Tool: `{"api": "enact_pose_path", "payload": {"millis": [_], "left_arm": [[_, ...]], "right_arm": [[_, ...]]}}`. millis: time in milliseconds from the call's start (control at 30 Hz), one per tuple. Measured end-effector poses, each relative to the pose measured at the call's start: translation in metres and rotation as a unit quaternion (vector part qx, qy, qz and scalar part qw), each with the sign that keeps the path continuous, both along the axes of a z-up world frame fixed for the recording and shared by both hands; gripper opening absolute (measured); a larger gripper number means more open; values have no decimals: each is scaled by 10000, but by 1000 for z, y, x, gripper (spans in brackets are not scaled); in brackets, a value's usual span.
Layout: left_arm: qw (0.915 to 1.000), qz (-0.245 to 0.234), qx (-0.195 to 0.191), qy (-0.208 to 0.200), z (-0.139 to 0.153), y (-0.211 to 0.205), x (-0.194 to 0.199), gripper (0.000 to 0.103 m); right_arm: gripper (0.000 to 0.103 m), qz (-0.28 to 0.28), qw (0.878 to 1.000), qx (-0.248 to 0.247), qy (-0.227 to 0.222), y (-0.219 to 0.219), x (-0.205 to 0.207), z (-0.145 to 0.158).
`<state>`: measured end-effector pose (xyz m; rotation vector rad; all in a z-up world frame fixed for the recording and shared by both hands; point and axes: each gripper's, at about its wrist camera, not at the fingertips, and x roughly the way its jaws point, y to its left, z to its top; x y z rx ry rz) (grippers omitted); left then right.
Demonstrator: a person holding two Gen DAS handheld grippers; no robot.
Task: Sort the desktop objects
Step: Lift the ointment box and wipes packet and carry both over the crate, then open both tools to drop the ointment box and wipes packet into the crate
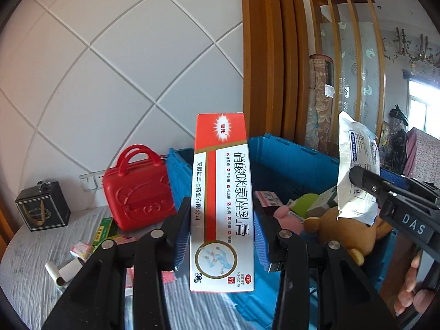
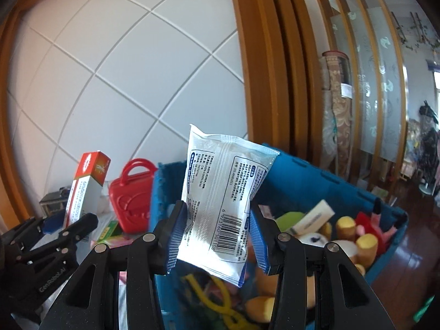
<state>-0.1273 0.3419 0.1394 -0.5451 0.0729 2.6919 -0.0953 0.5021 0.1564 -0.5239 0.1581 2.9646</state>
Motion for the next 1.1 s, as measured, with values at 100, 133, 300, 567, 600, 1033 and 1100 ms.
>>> {"api": "enact_pose_path", "payload": {"millis": [100, 133, 300, 567, 600, 1033, 1100], "left_arm": [[9997, -188, -20, -149, 0, 43, 3, 40], [9995, -235, -42, -186, -1, 56, 6, 40], [9991, -264, -152, -287, -3, 100, 21, 40], [9986, 123, -393, -333, -7, 132, 23, 40], [9983, 182, -419, -353, -8, 133, 22, 40], [9956, 551, -612, -446, -16, 143, 23, 64], [9951, 602, -644, -453, -15, 143, 24, 64]], "right_arm": [[44, -172, 9998, 126, -51, 41, 0, -5], [44, -225, 9996, 182, -68, 54, -1, -7], [44, -227, 9996, 112, -133, 110, -2, -15], [45, -219, 9994, 216, -171, 148, -11, -28], [45, -184, 9994, 231, -187, 151, -14, -30], [91, -204, 9991, 177, -322, 170, -19, -43], [103, -187, 9991, 178, -323, 170, -16, -41]]}}
